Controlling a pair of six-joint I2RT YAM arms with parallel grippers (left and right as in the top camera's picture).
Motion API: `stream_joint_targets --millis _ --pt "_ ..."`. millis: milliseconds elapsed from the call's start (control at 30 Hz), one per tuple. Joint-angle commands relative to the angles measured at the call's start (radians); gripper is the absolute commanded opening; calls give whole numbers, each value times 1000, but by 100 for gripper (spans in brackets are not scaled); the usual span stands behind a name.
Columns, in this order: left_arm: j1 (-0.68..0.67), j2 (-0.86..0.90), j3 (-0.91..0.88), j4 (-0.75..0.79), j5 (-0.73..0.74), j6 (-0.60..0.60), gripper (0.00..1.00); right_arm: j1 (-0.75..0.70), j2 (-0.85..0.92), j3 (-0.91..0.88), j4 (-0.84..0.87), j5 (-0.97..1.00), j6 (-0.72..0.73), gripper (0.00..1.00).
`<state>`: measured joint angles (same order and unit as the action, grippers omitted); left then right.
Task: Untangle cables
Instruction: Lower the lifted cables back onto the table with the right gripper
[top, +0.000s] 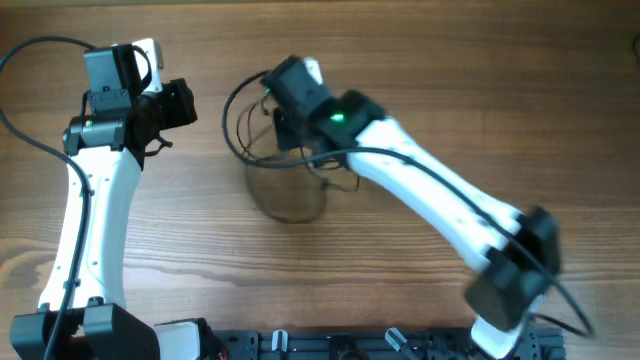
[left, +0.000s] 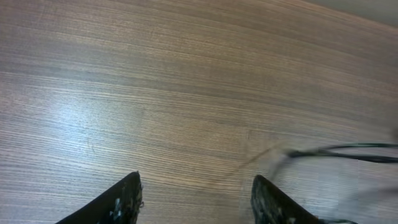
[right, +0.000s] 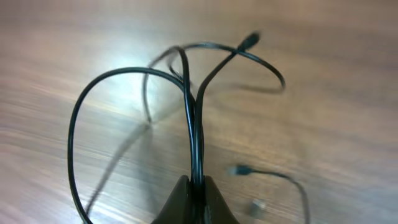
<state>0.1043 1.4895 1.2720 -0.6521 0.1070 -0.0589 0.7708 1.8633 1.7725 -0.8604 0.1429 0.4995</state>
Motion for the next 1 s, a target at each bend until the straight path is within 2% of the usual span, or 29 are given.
stream_joint_targets --millis 0,100,133,167,233,267,300,367,400,433,567,667,833,967 --pt "5 3 4 -3 34 -9 59 -34 -143 30 3 15 -27 5" --pt "5 3 4 -5 35 -9 58 -74 -198 30 -13 33 -31 8" --pt "5 3 4 -5 35 -9 58 -90 -205 30 -28 26 -53 19" --pt "5 3 4 -5 35 -9 58 -102 -207 30 -44 20 -55 20" --pt "5 3 4 -5 35 -9 58 -118 -206 30 -85 10 -55 21" --pt "5 3 4 -5 35 -9 58 -117 -206 30 -89 11 -55 12" --pt "5 3 4 -5 35 -9 58 -117 -207 30 -85 14 -53 9" --pt "5 3 4 -6 35 -9 58 -117 -207 30 -73 13 -53 8" --pt "5 3 4 -7 35 -9 58 -117 -207 30 -73 13 -51 10" --pt "5 3 4 -8 35 -9 58 -117 -206 30 -76 7 -50 17" --pt "5 3 4 -11 35 -9 58 -118 -191 14 -119 9 13 22" --pt "5 3 4 -10 35 -9 58 -118 -143 -1 -167 60 105 21" --pt "5 3 4 -10 35 -9 58 -117 8 -1 -172 58 174 22" --pt "5 3 4 -10 35 -9 58 -117 127 -1 -165 41 214 29"
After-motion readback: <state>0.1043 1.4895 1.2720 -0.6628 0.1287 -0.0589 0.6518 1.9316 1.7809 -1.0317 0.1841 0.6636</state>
